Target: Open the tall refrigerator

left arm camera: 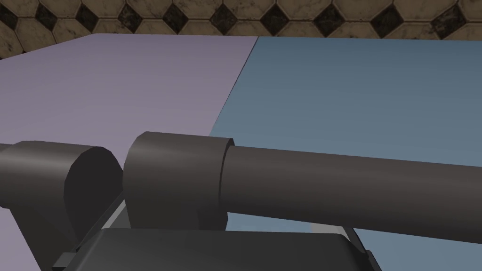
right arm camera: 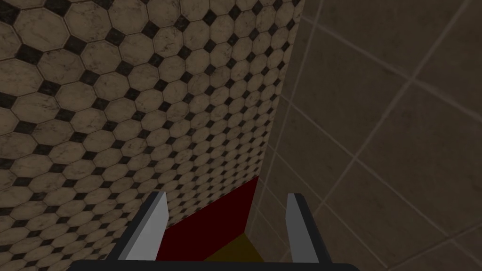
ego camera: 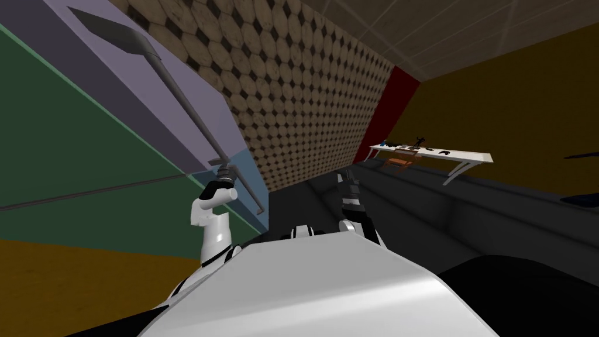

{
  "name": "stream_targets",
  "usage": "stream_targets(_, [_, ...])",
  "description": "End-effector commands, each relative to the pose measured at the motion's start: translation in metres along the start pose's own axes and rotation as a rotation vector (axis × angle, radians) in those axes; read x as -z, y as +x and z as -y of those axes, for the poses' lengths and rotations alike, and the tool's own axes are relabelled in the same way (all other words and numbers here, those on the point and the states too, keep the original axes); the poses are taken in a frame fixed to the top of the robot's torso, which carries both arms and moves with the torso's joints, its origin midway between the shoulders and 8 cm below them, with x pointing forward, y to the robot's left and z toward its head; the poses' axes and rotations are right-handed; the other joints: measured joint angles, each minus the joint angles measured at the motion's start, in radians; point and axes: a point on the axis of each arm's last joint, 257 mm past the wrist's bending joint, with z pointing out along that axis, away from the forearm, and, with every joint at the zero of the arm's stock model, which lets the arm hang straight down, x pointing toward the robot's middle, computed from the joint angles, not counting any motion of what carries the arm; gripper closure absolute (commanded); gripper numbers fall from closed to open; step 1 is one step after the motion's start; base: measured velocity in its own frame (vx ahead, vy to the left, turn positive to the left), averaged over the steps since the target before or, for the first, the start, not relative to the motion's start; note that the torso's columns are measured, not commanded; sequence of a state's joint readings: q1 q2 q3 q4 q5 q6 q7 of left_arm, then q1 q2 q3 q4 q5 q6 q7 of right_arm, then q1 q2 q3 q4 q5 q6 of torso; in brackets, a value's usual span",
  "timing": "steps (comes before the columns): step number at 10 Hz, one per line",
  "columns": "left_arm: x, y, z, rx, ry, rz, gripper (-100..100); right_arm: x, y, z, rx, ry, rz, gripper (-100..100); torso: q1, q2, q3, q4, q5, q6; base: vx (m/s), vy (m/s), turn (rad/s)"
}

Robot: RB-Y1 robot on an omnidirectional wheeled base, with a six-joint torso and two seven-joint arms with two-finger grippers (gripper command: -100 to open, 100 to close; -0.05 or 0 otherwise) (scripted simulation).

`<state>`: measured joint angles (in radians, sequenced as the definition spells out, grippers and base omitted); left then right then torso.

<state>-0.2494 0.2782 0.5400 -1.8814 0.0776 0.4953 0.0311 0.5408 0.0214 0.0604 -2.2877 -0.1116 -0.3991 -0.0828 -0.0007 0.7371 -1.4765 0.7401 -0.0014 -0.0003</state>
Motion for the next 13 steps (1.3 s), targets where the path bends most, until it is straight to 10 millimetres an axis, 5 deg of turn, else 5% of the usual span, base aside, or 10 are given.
stream_targets(1, [-0.004,-0.004,-0.002,0.006,-0.008,0.008,-100,0.000,0.000,0.000,0.000,0.000,0.000,0,0.001,-0.001,0.000,0.000,0.001,-0.002,0.000,-0.005,0.018])
stream_targets(2, [0.007,0.017,-0.003,-0.003,-0.006,-0.037,100,0.000,0.000,0.000,0.000,0.000,0.000,0,0.001,0.000,0.000,-0.002,0.001,0.000,0.089,0.041,0.333])
stream_targets(3, [0.007,0.017,-0.001,-0.003,-0.001,-0.037,100,0.000,0.000,0.000,0.001,0.000,0.000,0,0.003,-0.002,-0.001,-0.005,0.004,-0.003,0.134,0.038,0.203])
stream_targets(6, [0.033,0.065,-0.001,-0.006,0.001,-0.136,100,0.000,0.000,0.000,0.000,0.000,0.000,0,0.011,-0.005,-0.003,-0.009,0.006,-0.002,0.136,0.019,0.290])
stream_targets(8, [0.040,0.066,0.000,-0.016,0.004,-0.141,100,0.000,0.000,0.000,0.000,0.000,0.000,0,0.013,-0.005,-0.003,-0.010,0.006,-0.002,0.088,0.012,0.082])
stream_targets(11, [0.073,0.109,0.005,-0.004,0.012,-0.238,100,0.000,0.000,0.000,0.000,0.000,0.000,0,0.013,-0.002,0.000,-0.010,0.009,-0.006,0.111,0.025,0.273])
stream_targets(13, [0.078,0.111,0.002,-0.009,0.006,-0.245,100,0.000,0.000,0.000,0.000,0.000,0.000,0,0.012,-0.003,-0.001,-0.010,0.008,-0.005,0.087,0.000,0.090])
